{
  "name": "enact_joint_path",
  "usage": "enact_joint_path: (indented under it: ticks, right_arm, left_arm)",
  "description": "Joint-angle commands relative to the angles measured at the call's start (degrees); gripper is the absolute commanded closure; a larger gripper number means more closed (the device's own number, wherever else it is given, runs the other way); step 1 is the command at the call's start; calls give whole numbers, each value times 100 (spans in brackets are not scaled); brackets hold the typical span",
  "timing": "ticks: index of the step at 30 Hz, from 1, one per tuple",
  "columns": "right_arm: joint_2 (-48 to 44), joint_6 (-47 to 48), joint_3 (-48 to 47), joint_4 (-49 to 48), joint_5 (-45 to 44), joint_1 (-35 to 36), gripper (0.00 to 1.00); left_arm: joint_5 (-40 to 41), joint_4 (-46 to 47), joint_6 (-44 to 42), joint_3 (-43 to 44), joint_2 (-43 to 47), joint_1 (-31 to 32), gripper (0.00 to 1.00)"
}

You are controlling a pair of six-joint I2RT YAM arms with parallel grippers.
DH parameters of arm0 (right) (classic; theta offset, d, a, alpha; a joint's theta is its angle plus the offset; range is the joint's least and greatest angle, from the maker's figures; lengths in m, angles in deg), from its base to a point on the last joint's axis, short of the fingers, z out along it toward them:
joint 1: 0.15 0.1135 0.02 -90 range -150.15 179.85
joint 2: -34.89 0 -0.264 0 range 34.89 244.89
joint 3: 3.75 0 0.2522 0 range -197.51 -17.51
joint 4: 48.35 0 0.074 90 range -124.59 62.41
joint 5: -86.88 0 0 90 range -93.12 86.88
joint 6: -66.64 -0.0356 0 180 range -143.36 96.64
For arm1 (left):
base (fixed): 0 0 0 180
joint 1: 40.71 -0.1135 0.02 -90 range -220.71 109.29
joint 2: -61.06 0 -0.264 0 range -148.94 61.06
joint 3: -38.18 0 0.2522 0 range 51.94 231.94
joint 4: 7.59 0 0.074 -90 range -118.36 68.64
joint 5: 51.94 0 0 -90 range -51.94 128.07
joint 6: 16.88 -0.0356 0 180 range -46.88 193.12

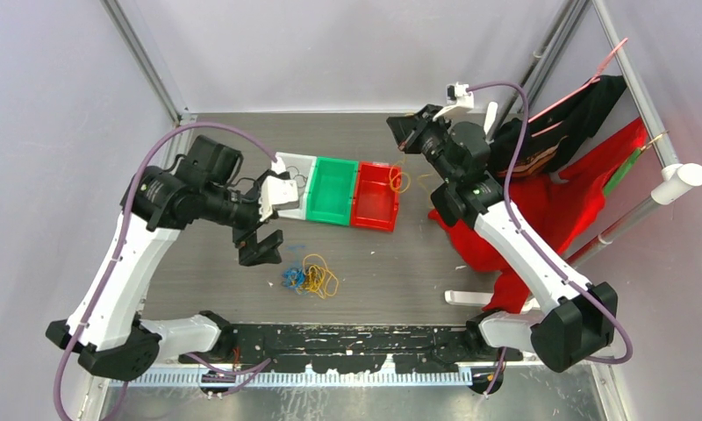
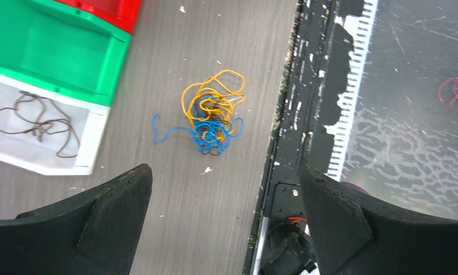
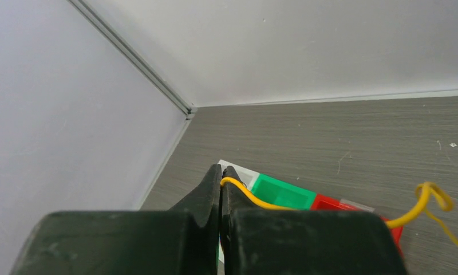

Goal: Untangle the cables

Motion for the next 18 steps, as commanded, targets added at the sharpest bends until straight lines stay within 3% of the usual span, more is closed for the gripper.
enact_joint_path:
  ticks: [1,18]
  right_arm:
    - [-61,402,-388,-71,292,-21,99]
    - [-24,361,-1223,-432,1429,-21,99]
  left_arm:
    - [312,690,185,-22,198,2,1]
    - [919,1371,759,50,297,-7,1]
